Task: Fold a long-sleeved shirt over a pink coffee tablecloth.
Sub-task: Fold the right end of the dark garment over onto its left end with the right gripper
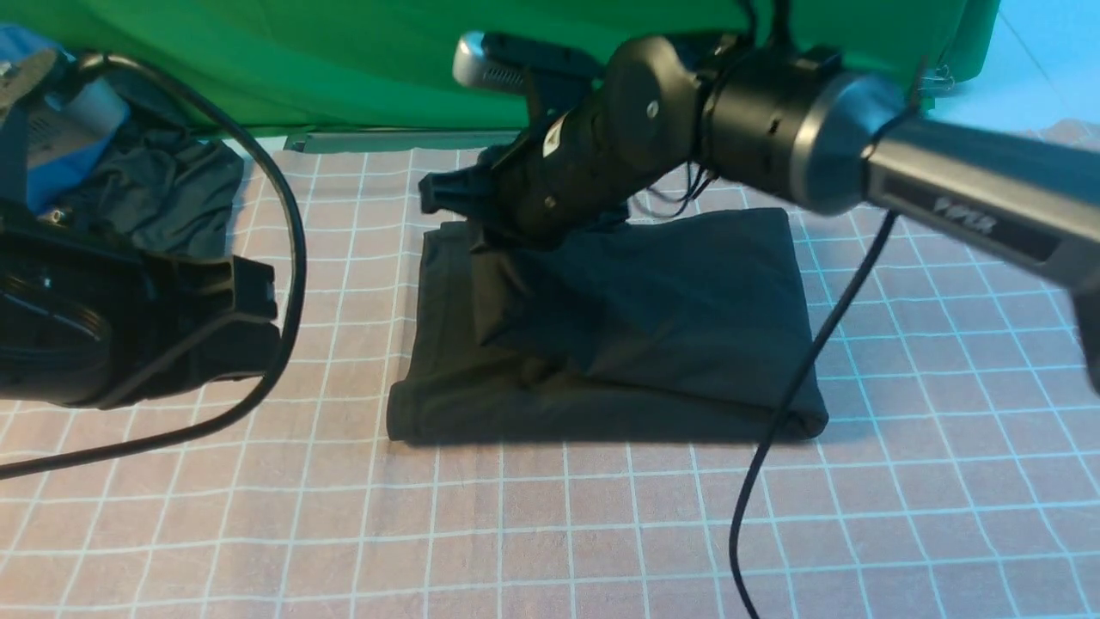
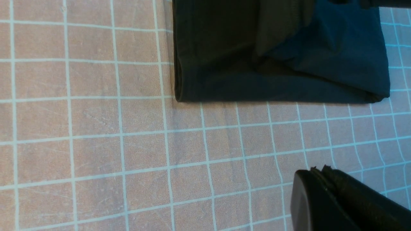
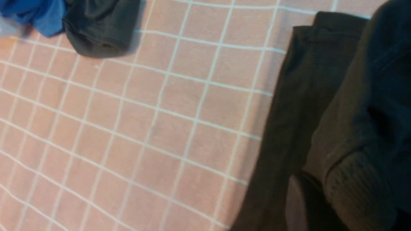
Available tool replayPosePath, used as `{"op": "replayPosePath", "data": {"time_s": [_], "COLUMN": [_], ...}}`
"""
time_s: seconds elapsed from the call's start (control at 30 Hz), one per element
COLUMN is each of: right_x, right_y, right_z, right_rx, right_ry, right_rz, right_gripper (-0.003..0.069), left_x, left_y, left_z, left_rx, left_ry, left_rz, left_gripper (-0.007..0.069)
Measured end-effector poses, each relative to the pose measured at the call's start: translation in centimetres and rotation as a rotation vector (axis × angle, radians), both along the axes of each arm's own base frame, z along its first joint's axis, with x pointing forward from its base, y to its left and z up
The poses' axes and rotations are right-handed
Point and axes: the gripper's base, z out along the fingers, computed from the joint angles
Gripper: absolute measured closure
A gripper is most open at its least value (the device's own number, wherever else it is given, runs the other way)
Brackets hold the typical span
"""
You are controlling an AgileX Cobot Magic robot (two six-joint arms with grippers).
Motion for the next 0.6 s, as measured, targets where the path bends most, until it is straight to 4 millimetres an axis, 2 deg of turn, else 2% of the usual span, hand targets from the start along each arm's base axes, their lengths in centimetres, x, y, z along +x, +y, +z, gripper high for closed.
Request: {"op": "replayPosePath", "data": {"time_s": [0.17, 0.3, 0.4, 0.47, 0.53, 0.6], "right_x": [0.2, 0.1, 0.0, -0.1, -0.1, 0.0], "right_y": [1.0, 1.8, 1.8, 1.6, 0.3, -1.4], "right_z": [-1.6, -2.9, -2.6, -2.2, -0.3, 1.6], "right_rx": [0.038, 0.04, -0.008, -0.049, -0.133, -0.226], "right_ry": [0.012, 0.023, -0.008, -0.019, -0.03, -0.04], "right_rz": [-0.018, -0.012, 0.057, 0.112, 0.209, 0.266], "right_gripper": [0.0489, 0.0302, 0.0232, 0.0223, 0.0239, 0.0302], "left_x": [0.0, 0.0, 0.0, 0.0, 0.1, 0.4], "left_y": [0.0, 0.0, 0.0, 0.0, 0.0, -0.1], "left_z": [0.0, 0.0, 0.0, 0.0, 0.1, 0.2], "left_rx": [0.004, 0.005, 0.005, 0.003, -0.016, -0.029], "left_ry": [-0.001, -0.002, -0.002, -0.002, -0.012, -0.03], "left_rz": [-0.005, -0.007, -0.007, -0.006, 0.016, 0.031], "left_gripper": [0.0612, 0.0612, 0.0612, 0.0612, 0.0612, 0.0612]}}
